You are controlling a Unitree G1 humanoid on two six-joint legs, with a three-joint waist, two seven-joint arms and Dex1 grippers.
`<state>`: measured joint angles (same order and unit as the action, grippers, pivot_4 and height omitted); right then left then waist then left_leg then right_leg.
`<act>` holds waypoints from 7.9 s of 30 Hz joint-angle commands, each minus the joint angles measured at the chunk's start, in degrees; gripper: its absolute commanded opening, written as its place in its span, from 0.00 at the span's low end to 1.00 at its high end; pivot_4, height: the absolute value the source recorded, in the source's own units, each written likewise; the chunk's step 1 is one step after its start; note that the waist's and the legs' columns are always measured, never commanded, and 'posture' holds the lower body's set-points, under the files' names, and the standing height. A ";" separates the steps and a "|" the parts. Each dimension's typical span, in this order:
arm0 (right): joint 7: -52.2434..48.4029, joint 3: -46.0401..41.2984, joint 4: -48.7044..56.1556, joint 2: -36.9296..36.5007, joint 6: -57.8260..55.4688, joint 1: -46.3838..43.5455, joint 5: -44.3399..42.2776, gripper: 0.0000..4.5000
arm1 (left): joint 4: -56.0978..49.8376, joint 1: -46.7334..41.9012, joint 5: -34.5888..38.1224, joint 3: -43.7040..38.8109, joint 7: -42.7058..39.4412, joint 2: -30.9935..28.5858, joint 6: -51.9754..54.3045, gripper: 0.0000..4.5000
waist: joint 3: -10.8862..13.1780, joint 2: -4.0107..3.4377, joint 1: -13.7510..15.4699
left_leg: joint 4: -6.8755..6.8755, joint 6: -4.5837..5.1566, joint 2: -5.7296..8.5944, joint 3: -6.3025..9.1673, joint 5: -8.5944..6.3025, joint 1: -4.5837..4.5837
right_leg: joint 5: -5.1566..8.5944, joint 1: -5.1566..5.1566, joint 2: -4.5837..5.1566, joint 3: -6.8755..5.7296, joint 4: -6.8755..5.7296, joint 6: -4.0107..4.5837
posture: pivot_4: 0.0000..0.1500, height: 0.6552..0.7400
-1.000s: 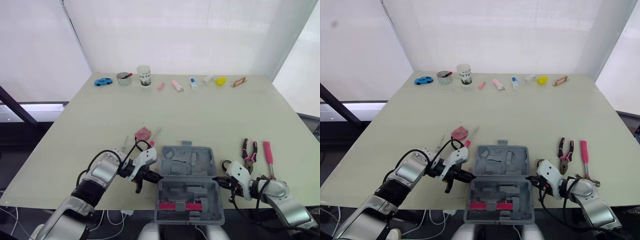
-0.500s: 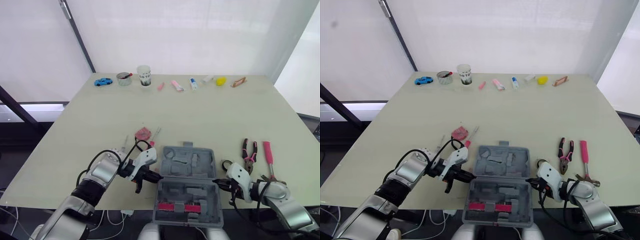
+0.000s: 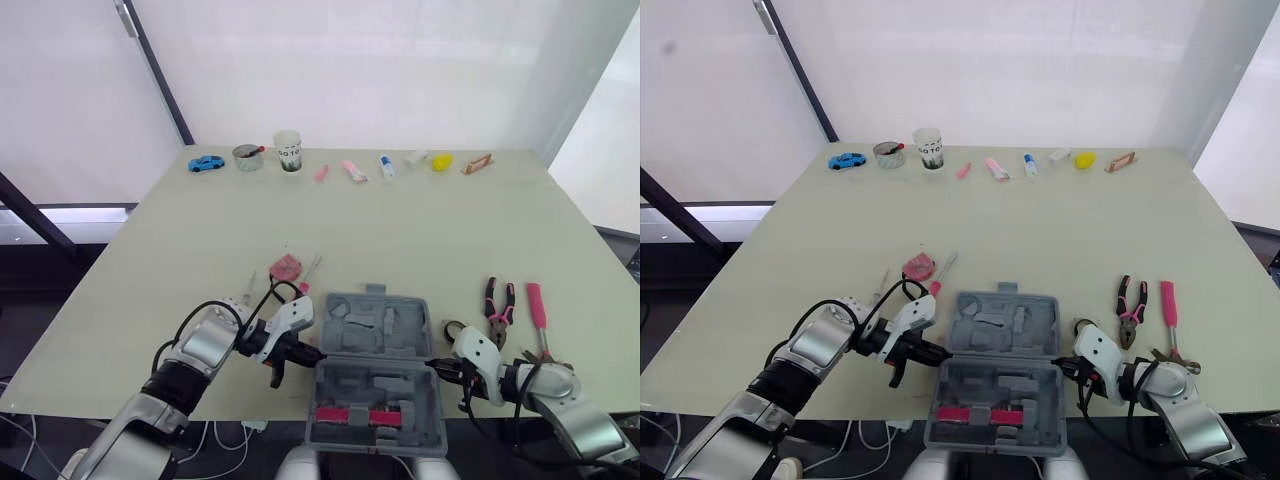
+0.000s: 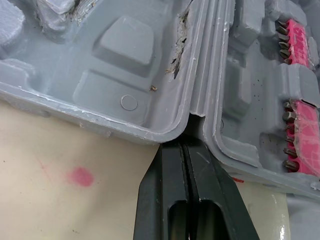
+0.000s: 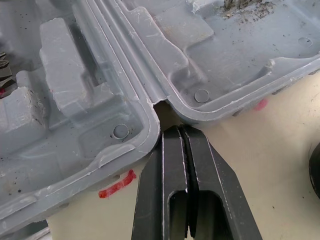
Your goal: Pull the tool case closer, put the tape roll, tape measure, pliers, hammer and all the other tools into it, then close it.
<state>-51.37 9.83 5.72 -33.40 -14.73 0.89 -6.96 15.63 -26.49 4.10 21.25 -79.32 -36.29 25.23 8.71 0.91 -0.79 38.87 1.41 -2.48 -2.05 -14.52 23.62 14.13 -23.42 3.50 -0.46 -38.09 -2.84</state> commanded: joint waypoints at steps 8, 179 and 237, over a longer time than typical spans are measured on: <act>-0.11 0.41 0.09 0.20 2.20 -1.38 -0.04 0.00 | -0.13 3.17 -1.60 2.66 -0.57 -1.61 2.10 0.01 | 0.00 0.00 -0.01 | -0.01 0.00 0.00 0.00 0.00 0.00 | 0.00 0.00 0.00 0.01 0.00 0.00 | 1.00 1.00; -33.14 29.36 -5.76 -5.06 -19.72 -56.49 23.98 0.02 | -23.41 20.18 31.28 -34.49 3.90 -4.00 -17.16 1.00 | 0.50 0.19 -0.02 | -0.36 -0.04 -0.24 -0.52 0.00 0.09 | -0.05 -0.40 -0.05 0.20 0.16 0.11 | 1.00 1.00; -23.10 34.96 -43.13 28.35 6.47 -67.78 33.55 0.66 | -35.02 38.31 30.72 -45.65 22.67 -4.45 -12.30 1.00 | 0.58 0.07 -0.41 | -0.49 -0.21 -0.26 -0.45 0.08 0.11 | -0.10 -0.48 -0.01 0.07 0.12 0.22 | 1.00 1.00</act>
<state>-74.68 46.28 -38.65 -5.28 -8.53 -66.45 26.55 -18.93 11.91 34.96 -24.10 -56.22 -40.19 13.72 9.29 0.98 -1.19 38.38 1.21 -2.74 -2.50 -14.44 23.73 14.03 -23.90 3.49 -0.39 -37.97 -2.62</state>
